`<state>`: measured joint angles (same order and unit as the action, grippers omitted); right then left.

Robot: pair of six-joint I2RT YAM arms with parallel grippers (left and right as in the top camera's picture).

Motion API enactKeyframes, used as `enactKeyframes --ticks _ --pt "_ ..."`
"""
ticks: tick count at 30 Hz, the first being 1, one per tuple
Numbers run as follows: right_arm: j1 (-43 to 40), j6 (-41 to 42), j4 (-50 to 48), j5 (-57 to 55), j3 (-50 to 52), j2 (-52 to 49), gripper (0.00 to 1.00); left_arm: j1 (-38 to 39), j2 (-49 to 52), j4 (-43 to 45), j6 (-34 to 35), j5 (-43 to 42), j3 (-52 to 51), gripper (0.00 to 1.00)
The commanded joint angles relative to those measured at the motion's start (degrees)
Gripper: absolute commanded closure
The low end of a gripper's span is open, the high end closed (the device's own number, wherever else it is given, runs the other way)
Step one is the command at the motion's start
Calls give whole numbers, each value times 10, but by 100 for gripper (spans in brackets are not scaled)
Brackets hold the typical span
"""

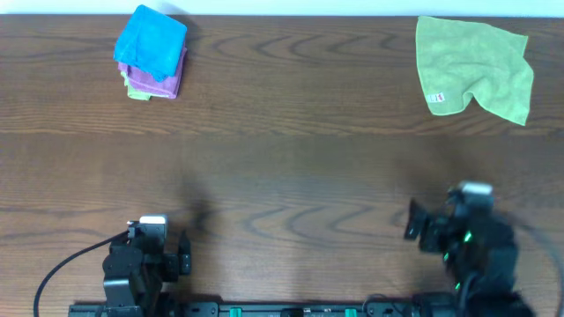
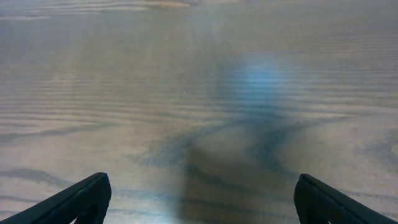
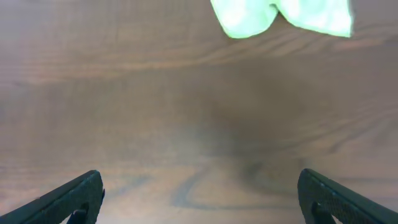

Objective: Fold the cloth
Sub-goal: 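Reach the right gripper to the green cloth's tagged corner and grasp it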

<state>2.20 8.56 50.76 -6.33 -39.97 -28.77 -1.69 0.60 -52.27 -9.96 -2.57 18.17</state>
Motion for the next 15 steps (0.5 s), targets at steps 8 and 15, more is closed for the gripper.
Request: enactKeyframes --ticks 8,15 --pt "-60 8 66 -46 -353 -362 1 2 -3 -7 -8 6 -2 5" --pt "-87 14 52 -72 -473 -546 1 2 -3 -7 -8 6 -2 5"
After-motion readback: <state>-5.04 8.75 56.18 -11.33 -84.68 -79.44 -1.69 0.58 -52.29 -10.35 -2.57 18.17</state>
